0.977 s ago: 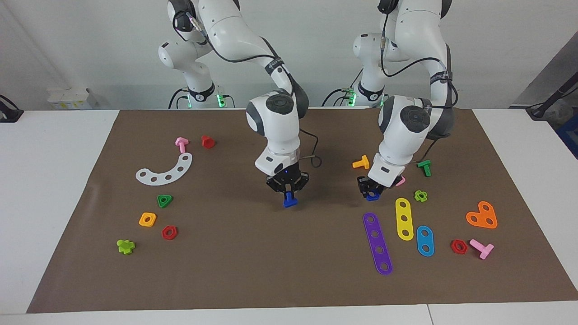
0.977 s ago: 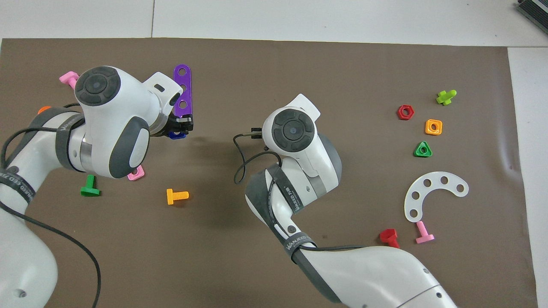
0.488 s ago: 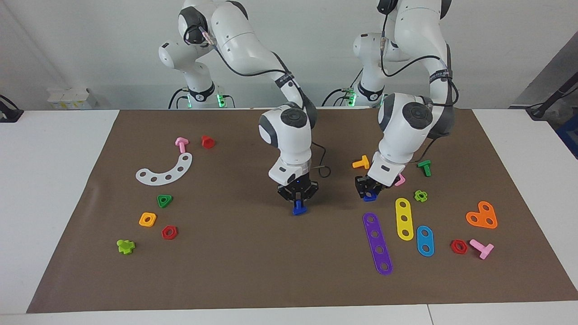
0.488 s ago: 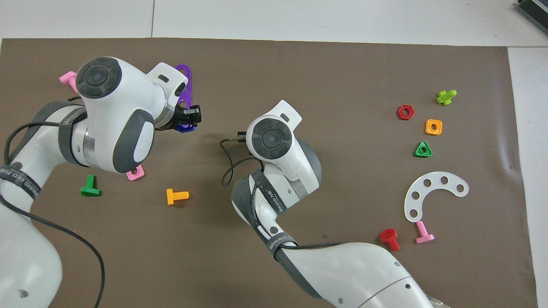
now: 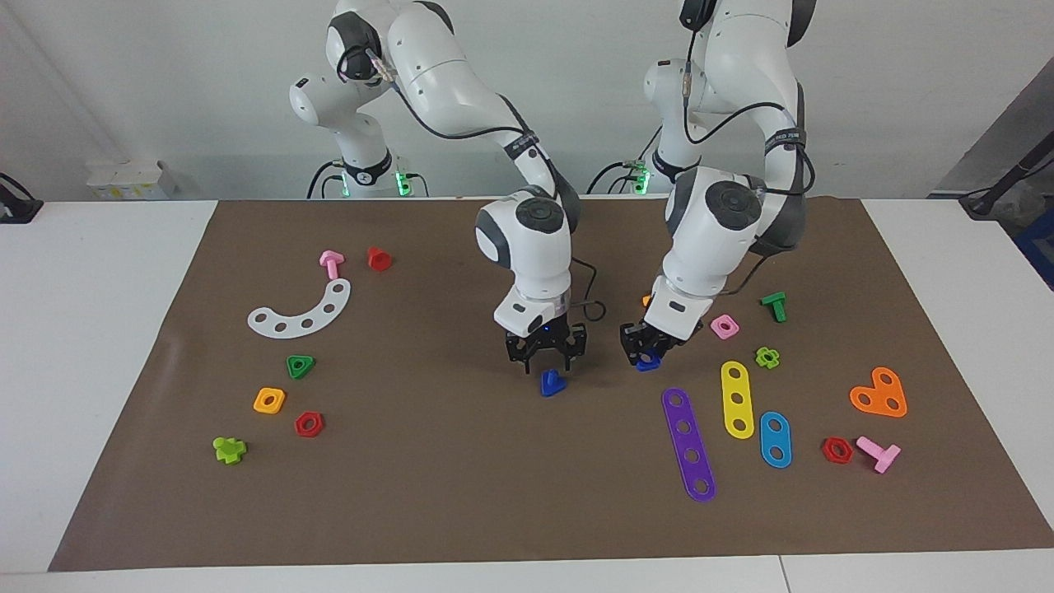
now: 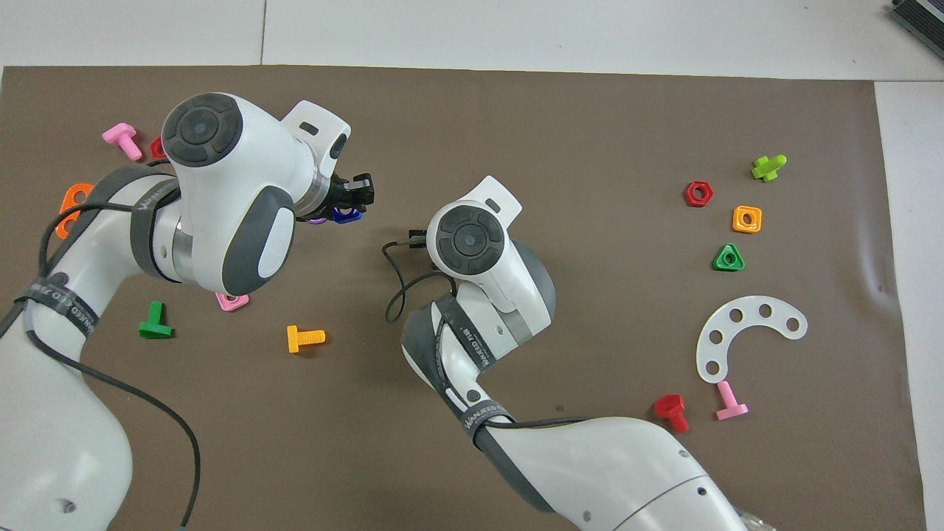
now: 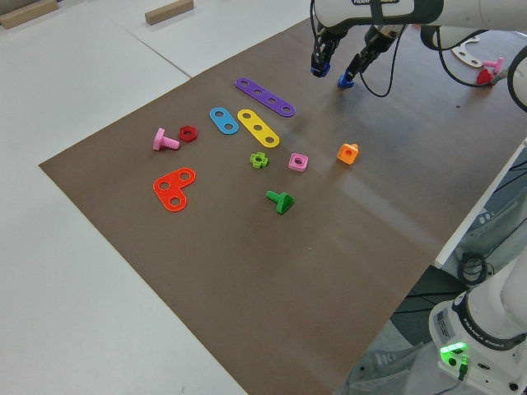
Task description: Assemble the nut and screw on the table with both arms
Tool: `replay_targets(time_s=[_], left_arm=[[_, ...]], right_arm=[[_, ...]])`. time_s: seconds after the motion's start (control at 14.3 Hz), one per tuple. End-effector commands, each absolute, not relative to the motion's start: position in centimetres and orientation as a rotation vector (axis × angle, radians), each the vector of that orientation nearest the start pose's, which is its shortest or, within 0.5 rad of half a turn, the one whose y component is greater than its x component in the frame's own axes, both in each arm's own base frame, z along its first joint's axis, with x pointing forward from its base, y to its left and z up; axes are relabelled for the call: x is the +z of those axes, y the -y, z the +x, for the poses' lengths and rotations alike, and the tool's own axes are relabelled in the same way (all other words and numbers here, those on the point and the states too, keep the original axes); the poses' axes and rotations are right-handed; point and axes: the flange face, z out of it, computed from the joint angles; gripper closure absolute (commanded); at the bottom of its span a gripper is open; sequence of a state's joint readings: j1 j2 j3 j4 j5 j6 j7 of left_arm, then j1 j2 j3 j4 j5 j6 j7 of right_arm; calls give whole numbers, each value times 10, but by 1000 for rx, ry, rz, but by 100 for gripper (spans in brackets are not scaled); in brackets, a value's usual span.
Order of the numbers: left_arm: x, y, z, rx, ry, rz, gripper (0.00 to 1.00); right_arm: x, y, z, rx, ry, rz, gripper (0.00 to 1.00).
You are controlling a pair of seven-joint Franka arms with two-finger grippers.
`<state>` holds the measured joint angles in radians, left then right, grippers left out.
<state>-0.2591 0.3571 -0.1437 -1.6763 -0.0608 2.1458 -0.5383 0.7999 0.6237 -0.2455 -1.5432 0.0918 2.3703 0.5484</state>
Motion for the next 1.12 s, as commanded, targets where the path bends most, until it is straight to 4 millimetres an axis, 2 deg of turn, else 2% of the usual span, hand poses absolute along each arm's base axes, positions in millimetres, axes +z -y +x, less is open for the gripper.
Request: replay_targets(time_s=[0.0, 0.14, 0.42, 0.63, 0.77, 0.91, 1.05], left_arm=[[410, 288, 629, -86, 342, -3290, 100], [404, 319, 630, -89, 343, -3297, 100], [388, 364, 621, -89, 355, -3292, 100], [378, 377, 615, -86, 329, -3287, 100], [372, 385, 607, -85, 297, -3282, 100], [364, 386, 604, -86, 290, -3280, 100], [360, 393, 598, -82, 273, -3280, 100]], right_arm=[[360, -376, 607, -321, -76, -3040, 0], [391, -346, 605, -323, -65, -3027, 0], [434, -267, 613, -298, -58, -3031, 0], [455, -198, 629, -285, -42, -3049, 0], [464, -159, 637, -296, -61, -3053, 0], [483, -125, 636, -285, -119, -3059, 0], [514, -84, 626, -253, -200, -3060, 0]])
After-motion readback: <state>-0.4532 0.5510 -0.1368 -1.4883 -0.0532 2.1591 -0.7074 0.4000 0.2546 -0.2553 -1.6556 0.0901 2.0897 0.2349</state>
